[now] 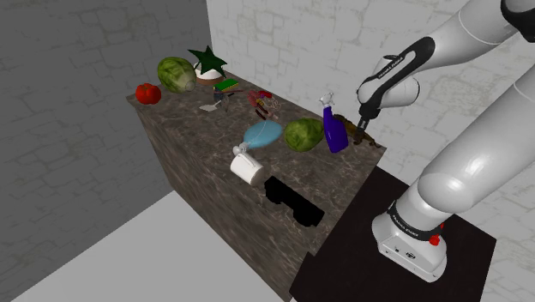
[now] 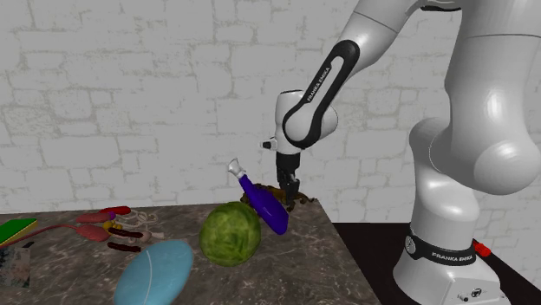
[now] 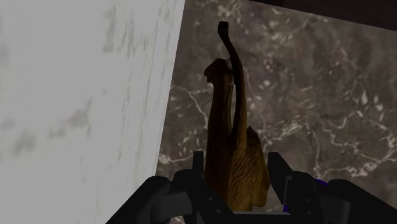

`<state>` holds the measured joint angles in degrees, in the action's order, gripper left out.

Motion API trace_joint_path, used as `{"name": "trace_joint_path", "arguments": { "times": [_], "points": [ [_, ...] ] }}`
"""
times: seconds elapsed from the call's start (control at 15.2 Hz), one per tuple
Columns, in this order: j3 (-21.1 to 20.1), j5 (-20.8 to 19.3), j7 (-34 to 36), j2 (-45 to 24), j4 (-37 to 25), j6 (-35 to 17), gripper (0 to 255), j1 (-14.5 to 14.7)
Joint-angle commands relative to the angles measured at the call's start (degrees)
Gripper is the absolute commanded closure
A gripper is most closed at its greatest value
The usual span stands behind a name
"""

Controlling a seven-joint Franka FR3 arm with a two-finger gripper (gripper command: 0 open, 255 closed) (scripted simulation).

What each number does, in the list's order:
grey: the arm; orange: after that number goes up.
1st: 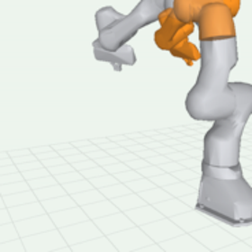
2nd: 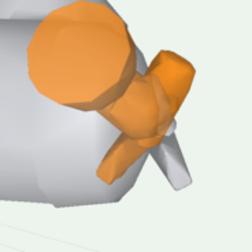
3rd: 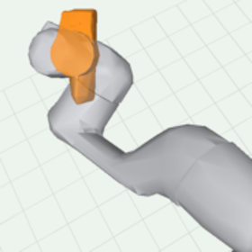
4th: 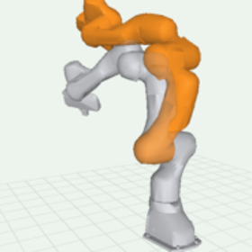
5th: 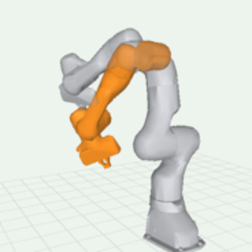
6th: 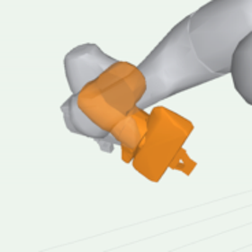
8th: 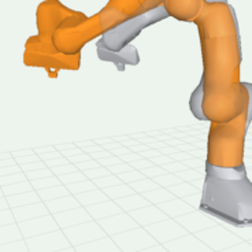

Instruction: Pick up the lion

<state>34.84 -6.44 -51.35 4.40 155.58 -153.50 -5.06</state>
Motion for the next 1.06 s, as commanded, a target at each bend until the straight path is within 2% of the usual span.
{"name": "trace_joint_path", "arguments": {
  "times": [0.0, 0.46, 0.86, 0.99],
  "points": [
    [-0.16, -1.64, 1.14, 1.59, -0.07, 1.55, 255, -0.43],
    [-1.67, -6.27, 4.52, 8.35, -1.20, 8.90, 255, -2.25],
    [-3.16, -8.06, 5.98, 13.23, -2.72, 15.07, 255, -3.31],
    [-3.20, -8.10, 6.01, 13.34, -2.76, 15.22, 255, -3.34]
  ]
}}
